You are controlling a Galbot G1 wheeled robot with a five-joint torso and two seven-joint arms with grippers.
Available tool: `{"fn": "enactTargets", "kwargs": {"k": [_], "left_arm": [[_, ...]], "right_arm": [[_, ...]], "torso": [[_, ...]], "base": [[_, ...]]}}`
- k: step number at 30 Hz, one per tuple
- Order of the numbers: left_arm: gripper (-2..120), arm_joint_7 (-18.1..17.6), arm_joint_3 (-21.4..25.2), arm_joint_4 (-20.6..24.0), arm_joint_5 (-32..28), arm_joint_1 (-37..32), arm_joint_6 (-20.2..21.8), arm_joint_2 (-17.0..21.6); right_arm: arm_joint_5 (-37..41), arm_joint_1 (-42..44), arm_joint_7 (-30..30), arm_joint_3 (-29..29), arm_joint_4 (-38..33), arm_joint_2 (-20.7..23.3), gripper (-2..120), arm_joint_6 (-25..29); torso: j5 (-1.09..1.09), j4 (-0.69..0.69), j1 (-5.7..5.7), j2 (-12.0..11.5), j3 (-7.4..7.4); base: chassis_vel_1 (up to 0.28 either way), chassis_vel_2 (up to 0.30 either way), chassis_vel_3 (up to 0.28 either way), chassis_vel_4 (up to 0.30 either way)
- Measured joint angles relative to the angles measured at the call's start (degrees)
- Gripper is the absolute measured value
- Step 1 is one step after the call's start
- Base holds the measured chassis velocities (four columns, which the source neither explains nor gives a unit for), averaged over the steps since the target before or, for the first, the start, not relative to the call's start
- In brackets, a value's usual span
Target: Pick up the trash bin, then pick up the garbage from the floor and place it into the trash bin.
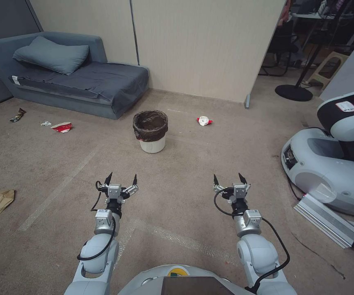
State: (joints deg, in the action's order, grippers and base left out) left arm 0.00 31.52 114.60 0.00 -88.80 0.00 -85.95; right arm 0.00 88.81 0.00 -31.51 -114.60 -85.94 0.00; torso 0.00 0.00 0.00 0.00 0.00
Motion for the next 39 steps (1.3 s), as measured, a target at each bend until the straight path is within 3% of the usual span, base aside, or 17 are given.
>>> {"fn": "enactTargets", "kwargs": {"k": [22,25,28,31,33,34,39], "left_arm": [[100,-0.2,0.2,0.4,0.0,-0.2,0.4,0.1],[100,-1.4,1.0,3.4,0.2,-1.5,3.2,0.8],[100,-5.0,3.8,12.0,1.2,-5.4,11.2,2.9],[100,-5.8,4.2,14.0,1.3,-6.2,13.2,3.3],[100,-5.8,4.1,15.4,0.9,-6.8,14.2,3.5],[100,-5.8,4.3,16.8,0.4,-7.1,15.1,3.8],[100,-5.7,4.4,17.3,0.1,-7.5,15.6,3.8]], "right_arm": [[0.0,0.1,0.0,-0.2,0.0,-0.1,100,0.0],[0.1,0.9,0.2,-1.6,-1.1,-0.8,100,0.0],[1.7,5.3,1.9,-10.0,-7.4,-4.8,100,0.5],[2.0,6.8,2.9,-12.2,-10.5,-6.1,100,-0.5],[2.0,6.9,3.2,-12.5,-11.3,-6.3,100,-1.0],[2.1,7.1,3.4,-12.6,-11.7,-6.4,100,-1.4],[2.0,7.4,3.5,-12.6,-12.0,-6.4,100,-1.6]], "torso": [[0.00,0.01,0.00,0.0,0.00],[-0.01,0.03,0.00,0.0,0.00],[0.00,-0.01,0.00,0.0,0.00],[-0.02,-0.05,-0.01,0.0,0.00],[-0.09,0.00,-0.01,0.0,0.00],[0.03,-0.01,-0.01,0.0,-0.01],[0.02,0.01,-0.01,0.0,0.00]], "base": [[0.000,0.000,0.000,0.000],[0.000,0.000,0.000,0.000],[0.000,0.000,0.000,0.000],[0.000,0.000,0.000,0.000],[0.000,0.000,0.000,0.000],[0.000,0.000,0.000,0.000],[0.000,0.000,0.000,0.000]]}}
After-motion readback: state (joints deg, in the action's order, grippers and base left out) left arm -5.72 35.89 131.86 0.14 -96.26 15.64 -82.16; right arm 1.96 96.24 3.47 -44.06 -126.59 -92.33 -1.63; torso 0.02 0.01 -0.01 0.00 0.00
